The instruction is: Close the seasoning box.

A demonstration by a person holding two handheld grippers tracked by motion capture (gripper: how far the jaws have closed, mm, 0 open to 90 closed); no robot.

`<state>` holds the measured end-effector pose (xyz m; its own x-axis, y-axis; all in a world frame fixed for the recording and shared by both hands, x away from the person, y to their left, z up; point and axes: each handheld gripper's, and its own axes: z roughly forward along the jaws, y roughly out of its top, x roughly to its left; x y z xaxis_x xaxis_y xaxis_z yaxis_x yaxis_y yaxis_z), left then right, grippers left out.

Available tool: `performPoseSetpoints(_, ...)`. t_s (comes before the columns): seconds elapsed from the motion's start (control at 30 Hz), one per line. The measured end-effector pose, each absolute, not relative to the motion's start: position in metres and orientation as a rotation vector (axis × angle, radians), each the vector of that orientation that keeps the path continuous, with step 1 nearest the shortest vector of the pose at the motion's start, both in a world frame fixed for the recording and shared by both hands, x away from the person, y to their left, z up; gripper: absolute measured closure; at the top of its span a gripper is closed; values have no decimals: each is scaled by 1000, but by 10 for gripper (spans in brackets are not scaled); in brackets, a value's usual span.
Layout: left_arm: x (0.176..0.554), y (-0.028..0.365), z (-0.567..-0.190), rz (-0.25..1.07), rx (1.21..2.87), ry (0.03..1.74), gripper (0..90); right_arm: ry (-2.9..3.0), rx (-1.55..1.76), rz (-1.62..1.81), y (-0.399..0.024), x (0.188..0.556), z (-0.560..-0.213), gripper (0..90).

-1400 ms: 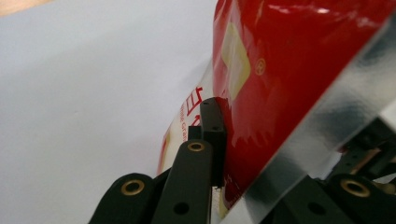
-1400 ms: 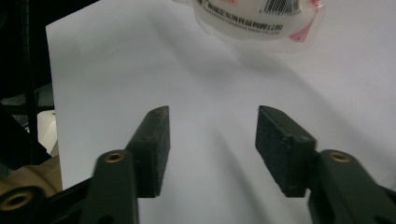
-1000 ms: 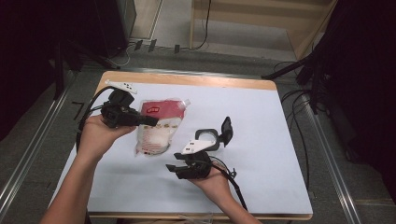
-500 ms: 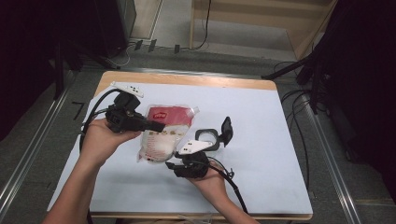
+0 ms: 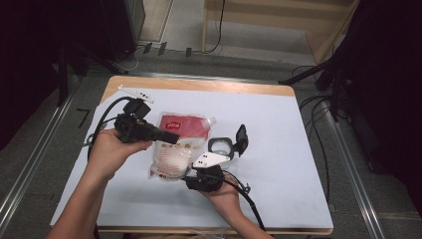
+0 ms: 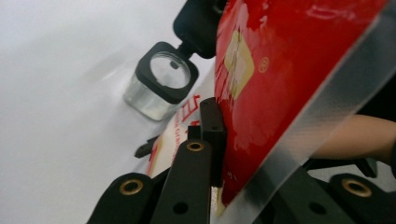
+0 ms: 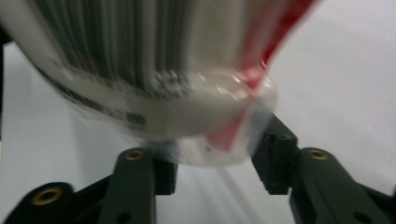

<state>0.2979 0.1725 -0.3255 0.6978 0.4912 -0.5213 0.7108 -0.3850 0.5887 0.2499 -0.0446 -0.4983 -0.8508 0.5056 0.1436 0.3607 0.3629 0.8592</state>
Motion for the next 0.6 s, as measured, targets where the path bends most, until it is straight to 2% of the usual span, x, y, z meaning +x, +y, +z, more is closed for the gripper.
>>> performPoseSetpoints(0.23,300,168,-330,-299,2052,957,898,2478,618,1420,-36,236,-493,566)
performPoseSetpoints(0.33,300,165,-332,-275,2058,954,898,2473,606,1434,-33,233,-491,534)
performPoseSetpoints(0.6,301,158,-336,-260,2026,936,896,2497,618,1437,-32,230,-487,534)
